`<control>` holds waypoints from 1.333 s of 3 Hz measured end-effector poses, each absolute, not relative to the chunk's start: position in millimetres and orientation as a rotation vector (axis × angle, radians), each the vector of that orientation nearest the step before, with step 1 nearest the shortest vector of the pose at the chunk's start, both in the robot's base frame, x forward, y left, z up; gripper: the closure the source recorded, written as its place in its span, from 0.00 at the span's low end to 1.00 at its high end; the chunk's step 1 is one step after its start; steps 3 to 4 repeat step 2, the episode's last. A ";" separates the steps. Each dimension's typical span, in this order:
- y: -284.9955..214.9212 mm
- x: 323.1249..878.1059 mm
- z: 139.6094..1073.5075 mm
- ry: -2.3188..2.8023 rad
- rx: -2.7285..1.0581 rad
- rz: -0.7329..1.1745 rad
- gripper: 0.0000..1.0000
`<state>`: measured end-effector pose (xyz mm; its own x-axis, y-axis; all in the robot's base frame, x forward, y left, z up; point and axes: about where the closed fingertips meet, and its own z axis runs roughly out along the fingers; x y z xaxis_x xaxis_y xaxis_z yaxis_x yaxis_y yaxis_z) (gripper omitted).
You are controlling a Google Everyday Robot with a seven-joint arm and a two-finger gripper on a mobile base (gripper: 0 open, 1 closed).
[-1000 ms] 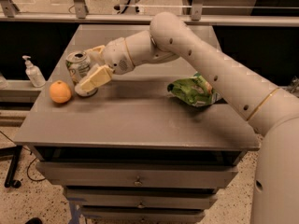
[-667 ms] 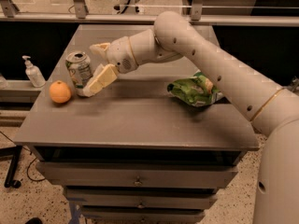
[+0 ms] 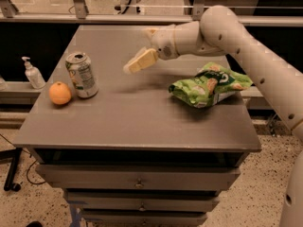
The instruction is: Move 7up can near orange
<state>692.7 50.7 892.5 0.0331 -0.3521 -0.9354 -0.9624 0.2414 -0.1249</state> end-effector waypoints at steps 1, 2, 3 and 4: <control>-17.4 742.0 919.1 1.544 -1.092 0.614 0.00; -19.4 747.8 924.8 1.537 -1.072 0.598 0.00; -19.4 747.8 924.8 1.537 -1.072 0.598 0.00; -19.4 747.8 924.8 1.537 -1.072 0.598 0.00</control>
Offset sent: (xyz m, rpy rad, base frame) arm 0.0441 -0.0607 0.0233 0.0370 -0.0521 -0.1877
